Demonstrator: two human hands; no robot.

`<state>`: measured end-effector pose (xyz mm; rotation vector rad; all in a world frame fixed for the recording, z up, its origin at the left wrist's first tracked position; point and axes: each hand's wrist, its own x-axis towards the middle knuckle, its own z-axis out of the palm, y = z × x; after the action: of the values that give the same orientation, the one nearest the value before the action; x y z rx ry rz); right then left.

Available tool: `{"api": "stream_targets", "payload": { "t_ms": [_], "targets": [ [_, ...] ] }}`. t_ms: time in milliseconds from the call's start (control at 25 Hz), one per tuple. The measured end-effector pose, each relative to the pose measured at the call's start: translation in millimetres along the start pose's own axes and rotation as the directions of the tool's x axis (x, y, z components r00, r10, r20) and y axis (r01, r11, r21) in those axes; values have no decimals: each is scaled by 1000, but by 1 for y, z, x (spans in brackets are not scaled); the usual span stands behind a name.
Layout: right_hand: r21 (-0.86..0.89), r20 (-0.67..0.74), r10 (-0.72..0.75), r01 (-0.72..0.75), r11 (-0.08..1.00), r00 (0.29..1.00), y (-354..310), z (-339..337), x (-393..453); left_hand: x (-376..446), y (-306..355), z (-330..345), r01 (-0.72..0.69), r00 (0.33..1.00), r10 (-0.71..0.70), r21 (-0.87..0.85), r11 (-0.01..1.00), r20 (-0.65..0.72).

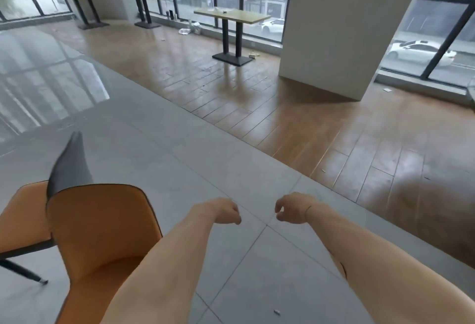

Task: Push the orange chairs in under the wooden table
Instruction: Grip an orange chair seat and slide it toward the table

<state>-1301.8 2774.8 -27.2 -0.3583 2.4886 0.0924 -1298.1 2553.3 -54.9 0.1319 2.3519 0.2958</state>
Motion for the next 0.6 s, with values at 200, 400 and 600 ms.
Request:
{"api": "stream_targets", "payload": {
  "t_ms": [200,400,600],
  "targets": [
    [-65,13,-96,97,993,995,9,-66,104,70,-32,-63,100,995,-101,-83,992,-15],
    [-178,26,-228,229,957,973,15,-145,218,136,-52,-138,223,971,-233,-164,961,-43],
    [-286,19,-366,356,890,930,-7,-233,311,171,-76,-209,322,930,-362,-326,889,-67]
  ]
}}
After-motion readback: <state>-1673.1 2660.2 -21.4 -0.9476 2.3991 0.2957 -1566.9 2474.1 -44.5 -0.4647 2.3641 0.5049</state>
